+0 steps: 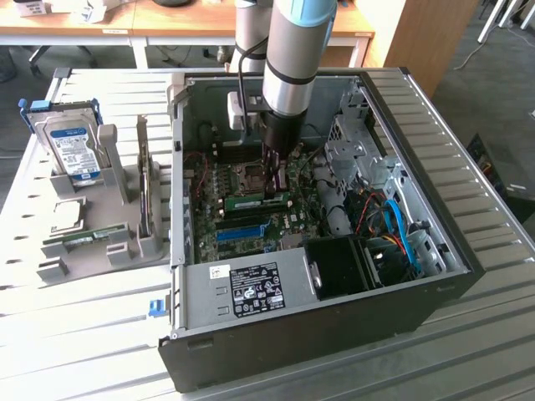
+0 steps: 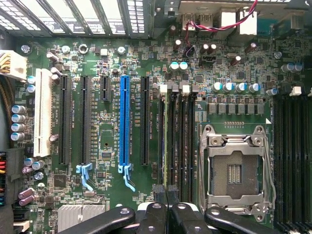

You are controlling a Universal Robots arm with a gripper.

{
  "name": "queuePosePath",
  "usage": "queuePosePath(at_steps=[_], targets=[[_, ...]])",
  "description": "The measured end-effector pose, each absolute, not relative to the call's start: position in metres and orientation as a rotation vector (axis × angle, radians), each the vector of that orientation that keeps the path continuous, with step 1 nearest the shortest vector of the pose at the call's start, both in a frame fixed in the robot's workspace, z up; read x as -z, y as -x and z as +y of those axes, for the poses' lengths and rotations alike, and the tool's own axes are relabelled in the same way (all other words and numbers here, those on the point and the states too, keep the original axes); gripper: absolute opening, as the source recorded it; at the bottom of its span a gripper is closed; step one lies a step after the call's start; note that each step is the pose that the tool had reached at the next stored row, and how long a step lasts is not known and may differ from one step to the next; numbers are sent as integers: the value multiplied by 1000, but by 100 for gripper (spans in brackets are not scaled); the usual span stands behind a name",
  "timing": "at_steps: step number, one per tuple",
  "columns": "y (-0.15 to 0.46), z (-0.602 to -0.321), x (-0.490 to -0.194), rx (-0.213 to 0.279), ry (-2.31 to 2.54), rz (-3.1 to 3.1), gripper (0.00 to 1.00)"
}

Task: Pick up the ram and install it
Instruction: 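Insert the ram into the slot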

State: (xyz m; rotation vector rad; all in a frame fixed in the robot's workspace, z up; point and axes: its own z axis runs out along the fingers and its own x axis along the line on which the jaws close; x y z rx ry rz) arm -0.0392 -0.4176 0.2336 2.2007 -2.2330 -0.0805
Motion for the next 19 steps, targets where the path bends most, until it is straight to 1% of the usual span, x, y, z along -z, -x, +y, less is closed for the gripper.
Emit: queuePosePath(at_steps=[19], targets=[[39,-418,-233,82,-2205,-2230,11]])
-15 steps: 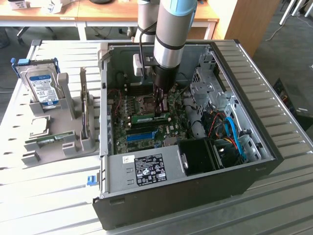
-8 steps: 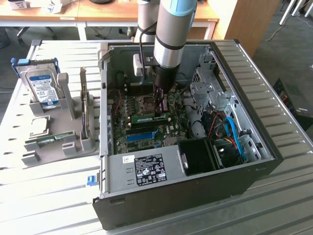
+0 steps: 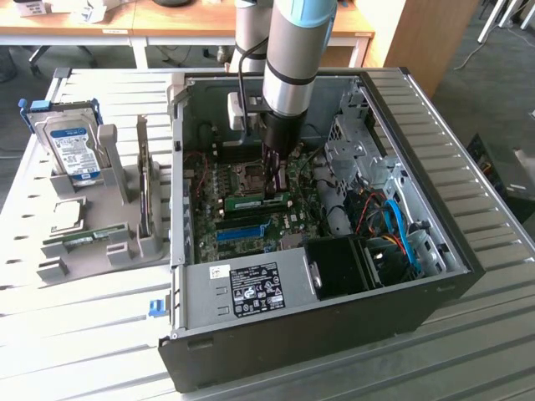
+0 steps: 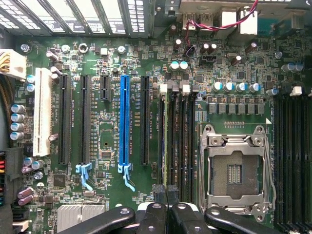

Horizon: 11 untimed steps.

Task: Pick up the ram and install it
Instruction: 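Insert the ram into the slot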

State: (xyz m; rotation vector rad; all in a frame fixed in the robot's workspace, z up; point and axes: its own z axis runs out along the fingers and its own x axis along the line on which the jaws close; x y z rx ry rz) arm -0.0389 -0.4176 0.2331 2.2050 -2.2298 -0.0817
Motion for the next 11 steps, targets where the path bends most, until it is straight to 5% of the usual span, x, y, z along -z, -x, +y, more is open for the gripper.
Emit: queuePosePath(at_steps=[11], targets=[[39,-418,-232,82,-2209,-2226,11]])
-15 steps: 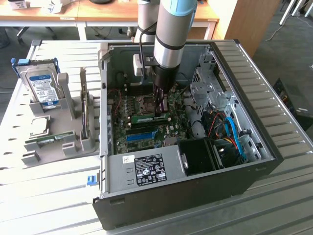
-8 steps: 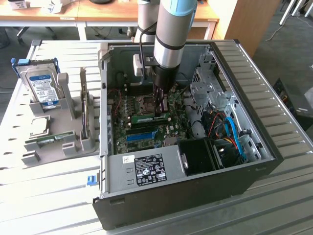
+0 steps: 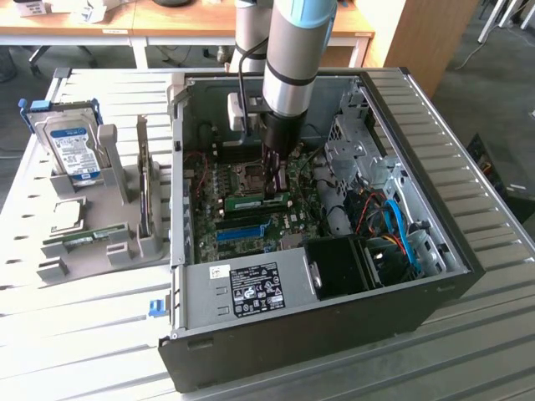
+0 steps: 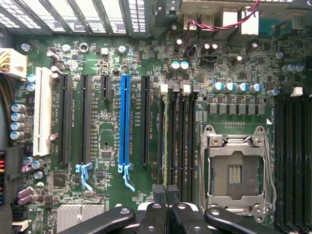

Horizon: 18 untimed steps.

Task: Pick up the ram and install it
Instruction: 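Insert the ram into the slot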

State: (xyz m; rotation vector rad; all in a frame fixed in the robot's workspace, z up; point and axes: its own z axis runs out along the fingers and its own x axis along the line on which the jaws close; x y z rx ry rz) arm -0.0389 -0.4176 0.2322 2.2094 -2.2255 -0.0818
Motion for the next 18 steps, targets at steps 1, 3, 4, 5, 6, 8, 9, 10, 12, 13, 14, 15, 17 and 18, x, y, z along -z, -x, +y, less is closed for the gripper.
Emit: queuePosePath(at_steps=[1,3,4,5,6,8,9,10,12,13,14,15,17,18], targets=[[39,-418,-232,82,-2209,-2225,11],[39,-418,-232,82,-2210,-2225,11],[39,-418,-232,82,-2210,-2225,11],[39,-418,-232,82,-2210,-2225,11],[39,-418,-232,82,-2210,-2225,11],[39,-418,-233,82,-2210,-2225,11],[39,-418,-234,82,-2210,-2225,11],[39,-418,-234,82,-2210,-2225,11],[39,-418,-234,82,-2210,-2225,11],[39,-418,-234,82,-2210,-2225,11],[39,-418,-234,82,-2210,-2225,11],[39,-418,-234,82,-2211,-2224,11],[39,-418,-234,82,-2213,-2222,11],[39,-418,-234,83,-2215,-2221,11]])
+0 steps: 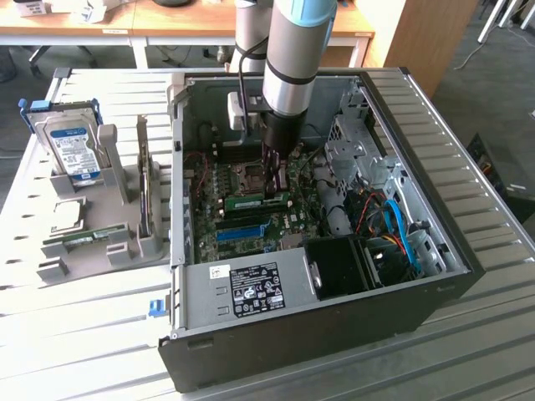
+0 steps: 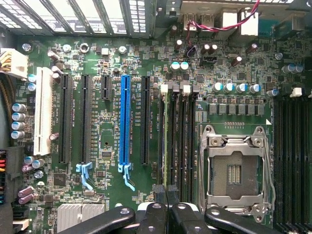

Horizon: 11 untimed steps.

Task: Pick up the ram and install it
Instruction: 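Insert the ram into the slot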

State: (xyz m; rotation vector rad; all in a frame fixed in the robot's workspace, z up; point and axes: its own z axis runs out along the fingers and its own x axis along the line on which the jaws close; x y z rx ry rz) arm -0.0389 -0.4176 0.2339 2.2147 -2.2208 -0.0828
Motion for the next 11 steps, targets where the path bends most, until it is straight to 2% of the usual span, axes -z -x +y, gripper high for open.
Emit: queuePosePath(at_steps=[11], targets=[[39,-418,-234,89,-2225,-2215,11]])
